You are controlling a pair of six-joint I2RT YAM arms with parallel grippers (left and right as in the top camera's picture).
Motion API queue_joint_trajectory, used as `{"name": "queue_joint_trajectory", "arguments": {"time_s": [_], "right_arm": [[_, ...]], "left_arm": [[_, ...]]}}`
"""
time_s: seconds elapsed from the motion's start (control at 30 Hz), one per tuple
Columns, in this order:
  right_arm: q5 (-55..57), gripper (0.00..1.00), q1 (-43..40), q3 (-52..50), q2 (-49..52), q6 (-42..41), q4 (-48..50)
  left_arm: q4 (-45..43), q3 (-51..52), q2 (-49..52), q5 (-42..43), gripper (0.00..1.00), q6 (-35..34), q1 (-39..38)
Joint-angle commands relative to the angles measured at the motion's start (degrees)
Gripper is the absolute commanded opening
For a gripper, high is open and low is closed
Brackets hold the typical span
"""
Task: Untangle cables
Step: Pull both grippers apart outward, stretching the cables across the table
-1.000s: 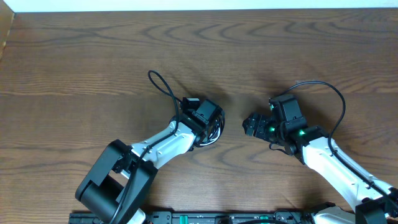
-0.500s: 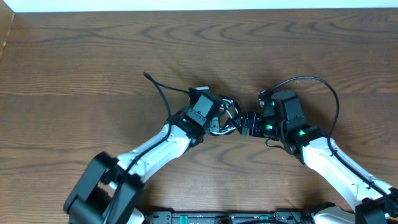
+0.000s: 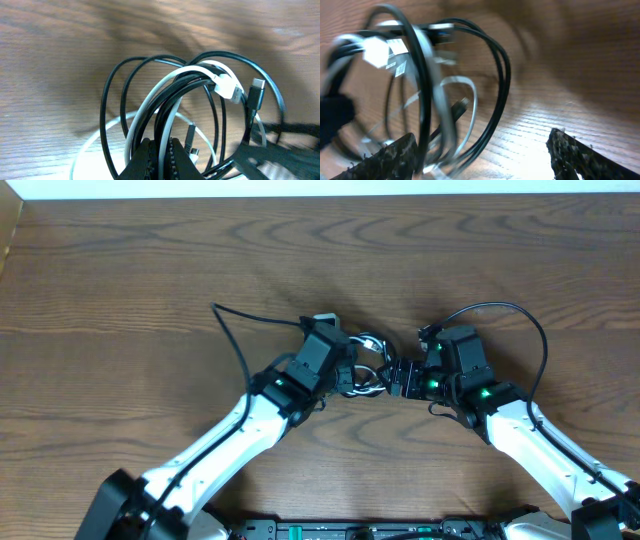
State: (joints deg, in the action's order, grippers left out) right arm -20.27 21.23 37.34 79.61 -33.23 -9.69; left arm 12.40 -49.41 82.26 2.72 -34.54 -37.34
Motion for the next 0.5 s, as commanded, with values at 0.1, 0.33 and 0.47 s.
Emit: {"name": "queue_joint_trajectory", "arguments": {"time_s": [0.1,0.33,0.47], "right_arm": [[2.8,0.62,-0.13,0.37,-0.11,0.48,1.2],[5.44,0.01,-0.17,0.37,-0.11,0.09,0.61],[14.1,0.01,-0.26,0.37,-0.11,-3.93,-4.7]], "left_arm": [[-0.04,0.02,-5.25,4.39,0.08,-1.29,0.09],[0.11,0.02,-6.21,4.76,0.08,-1.55,0.11],[0.37,0.02,-6.62,4.76,0.08,-1.53,1.38]]}}
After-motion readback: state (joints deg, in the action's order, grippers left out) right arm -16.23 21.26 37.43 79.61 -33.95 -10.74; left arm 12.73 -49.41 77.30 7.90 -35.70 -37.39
